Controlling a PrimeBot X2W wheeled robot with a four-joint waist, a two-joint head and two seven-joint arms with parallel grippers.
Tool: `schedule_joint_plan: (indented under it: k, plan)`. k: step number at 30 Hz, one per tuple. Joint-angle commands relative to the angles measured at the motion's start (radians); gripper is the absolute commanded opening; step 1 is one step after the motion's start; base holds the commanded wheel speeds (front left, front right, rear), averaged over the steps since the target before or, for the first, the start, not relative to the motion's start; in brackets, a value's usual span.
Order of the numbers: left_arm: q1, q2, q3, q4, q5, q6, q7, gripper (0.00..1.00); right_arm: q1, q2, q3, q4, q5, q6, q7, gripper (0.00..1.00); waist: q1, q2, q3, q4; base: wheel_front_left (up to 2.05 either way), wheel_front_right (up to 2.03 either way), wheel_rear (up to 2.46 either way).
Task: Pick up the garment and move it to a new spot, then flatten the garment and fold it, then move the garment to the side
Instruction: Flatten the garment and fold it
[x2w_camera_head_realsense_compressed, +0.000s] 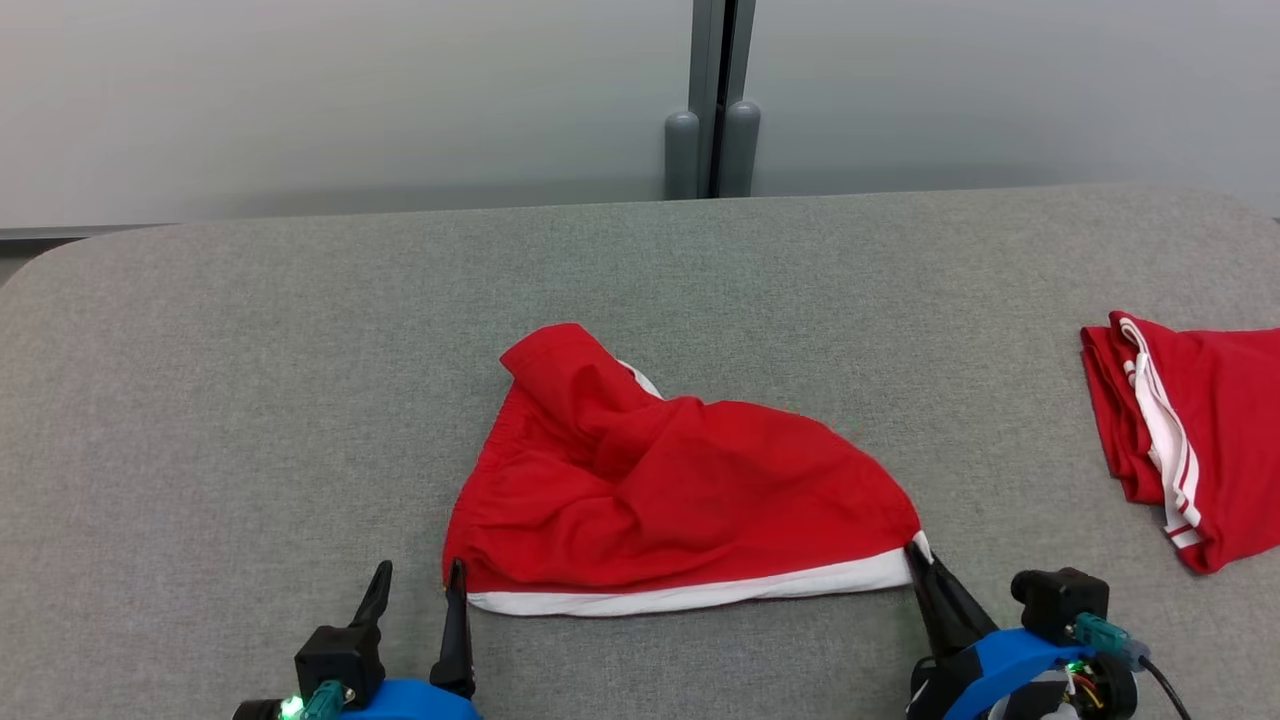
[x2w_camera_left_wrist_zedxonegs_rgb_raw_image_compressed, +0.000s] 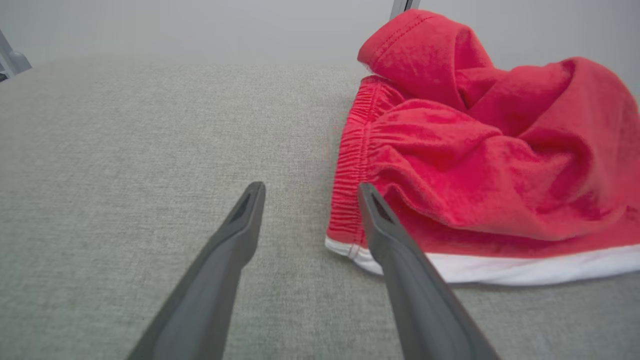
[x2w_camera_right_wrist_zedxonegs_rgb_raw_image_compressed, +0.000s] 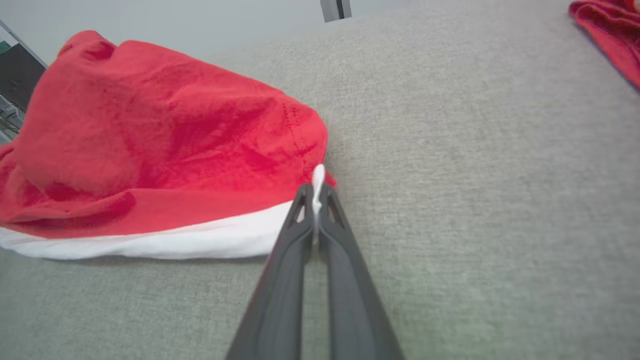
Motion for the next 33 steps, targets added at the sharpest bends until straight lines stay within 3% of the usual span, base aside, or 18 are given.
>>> schedule_joint_plan:
  k: [1, 9, 14, 21, 33]
  plan:
    - [-0.001, -0.001, -0.007, 0.003, -0.002, -0.012, -0.002, 1.00, 0.002, -0.006, -0.022, -0.005, -0.016, 0.000, -0.001, 0.00, 0.0000, 0.0000, 0.000, -0.001, 0.00, 0.00, 0.00]
    - [-0.004, -0.001, -0.064, 0.048, -0.059, -0.100, -0.002, 1.00, -0.002, 0.009, -0.099, -0.003, -0.071, 0.000, -0.001, 0.00, 0.0000, 0.0000, 0.005, -0.005, 0.00, 0.00, 0.00]
    - [-0.017, -0.001, -0.093, 0.088, -0.087, -0.130, -0.002, 1.00, -0.018, 0.013, -0.126, 0.004, -0.089, 0.000, -0.001, 0.00, 0.0000, 0.0000, 0.012, -0.011, 0.00, 0.00, 0.00]
    - [-0.037, 0.000, -0.146, 0.080, -0.114, -0.139, -0.002, 1.00, -0.033, 0.014, -0.137, 0.007, -0.104, 0.000, -0.001, 0.00, 0.0000, 0.0000, 0.023, -0.020, 0.00, 0.00, 0.00]
    - [-0.040, 0.088, -0.288, 0.034, -0.209, -0.136, -0.002, 1.00, -0.039, 0.005, -0.146, 0.013, -0.114, 0.000, -0.001, 0.00, 0.0000, 0.0000, 0.030, -0.025, 0.00, 0.00, 0.00]
